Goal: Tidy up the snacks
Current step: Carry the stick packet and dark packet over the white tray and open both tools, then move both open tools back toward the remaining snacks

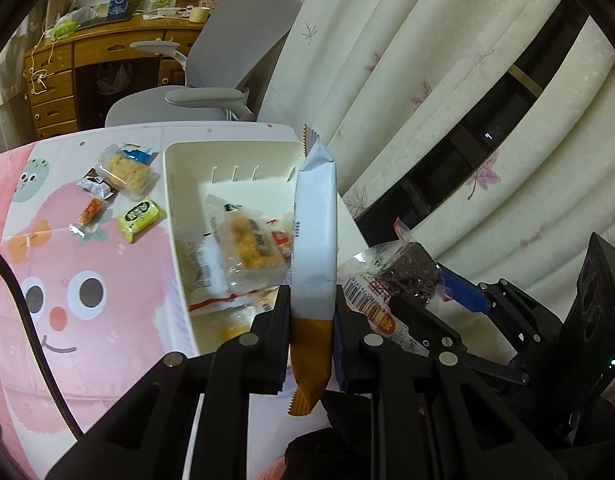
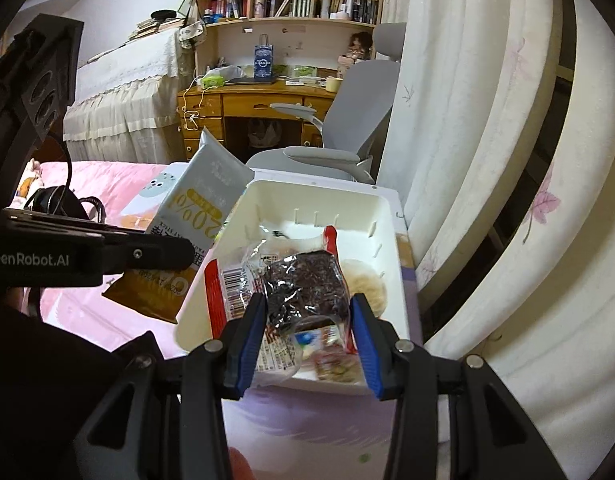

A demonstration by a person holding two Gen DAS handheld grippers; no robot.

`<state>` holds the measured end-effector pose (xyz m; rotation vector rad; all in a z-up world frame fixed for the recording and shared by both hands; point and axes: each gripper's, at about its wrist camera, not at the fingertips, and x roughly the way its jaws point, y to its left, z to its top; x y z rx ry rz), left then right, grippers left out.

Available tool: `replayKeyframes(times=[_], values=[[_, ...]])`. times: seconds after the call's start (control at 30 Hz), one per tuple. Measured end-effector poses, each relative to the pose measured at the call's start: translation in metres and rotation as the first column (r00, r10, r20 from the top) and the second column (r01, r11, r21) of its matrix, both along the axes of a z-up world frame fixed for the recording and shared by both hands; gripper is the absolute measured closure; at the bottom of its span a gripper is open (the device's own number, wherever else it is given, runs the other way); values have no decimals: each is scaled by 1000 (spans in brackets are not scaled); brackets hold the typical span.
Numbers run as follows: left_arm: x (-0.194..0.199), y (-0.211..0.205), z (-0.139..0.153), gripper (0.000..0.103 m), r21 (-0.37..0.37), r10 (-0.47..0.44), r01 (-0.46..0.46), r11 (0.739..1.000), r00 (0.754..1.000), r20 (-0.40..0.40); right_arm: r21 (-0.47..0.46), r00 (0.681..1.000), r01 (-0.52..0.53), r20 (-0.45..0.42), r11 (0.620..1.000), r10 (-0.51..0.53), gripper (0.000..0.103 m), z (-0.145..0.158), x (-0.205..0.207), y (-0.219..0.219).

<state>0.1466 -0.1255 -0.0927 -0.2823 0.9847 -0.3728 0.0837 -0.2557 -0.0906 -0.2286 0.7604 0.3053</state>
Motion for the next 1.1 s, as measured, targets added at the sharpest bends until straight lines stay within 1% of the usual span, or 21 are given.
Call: replayKeyframes(times=[0.13, 0.17, 0.2, 0.23, 0.27, 0.33, 0.4, 0.57, 0.67, 0.8, 0.9, 0.97, 1.1], values=[[1, -12, 3, 87, -6, 30, -30, 1000, 999, 20, -4, 1000, -28, -2, 1000, 28, 60, -1, 8, -12], [2, -14, 3, 85, -11, 38, -38, 999, 999, 22, -6, 999, -34, -3, 999, 34, 60, -1, 10, -14], [3, -16, 3, 81, -7, 46, -46, 999, 999, 20, -6, 999, -43, -7, 999, 43, 60, -3, 11, -16], [5, -18, 2, 66, -1, 54, -54, 999, 998, 14, -4, 999, -49, -12, 999, 49, 60, -5, 13, -19], [7, -21, 0, 48, 15, 69, -69, 997, 998, 6, -11, 998, -54, -20, 999, 53, 58, -7, 14, -20], [11, -24, -1, 39, 46, 95, -95, 994, 995, -4, -45, 999, -41, -23, 998, 40, 42, -11, 16, -24], [14, -26, -2, 38, 72, 114, -113, 991, 993, -12, -28, 999, -47, -23, 999, 46, 42, -10, 18, -30], [19, -29, -5, 35, 101, 118, -114, 988, 992, -34, 3, 998, -43, -47, 999, 43, 41, -14, 22, -40], [20, -30, -7, 33, 105, 120, -114, 988, 992, -43, 22, 996, -43, -71, 999, 45, 41, -18, 27, -43], [22, -25, -13, 31, 122, 150, -140, 983, 986, -75, 28, 993, -39, -106, 999, 42, 41, -25, 30, -44], [22, -19, -18, 29, 150, 178, -162, 975, 979, -101, 38, 989, -27, -146, 999, 32, 41, -31, 35, -44], [20, -11, -22, 24, 172, 200, -178, 969, 972, -121, 49, 983, -25, -179, 998, 34, 41, -36, 38, -42], [14, 11, -31, 23, 204, 250, -215, 955, 954, -166, 65, 968, -41, -246, 997, 56, 41, -47, 41, -29]])
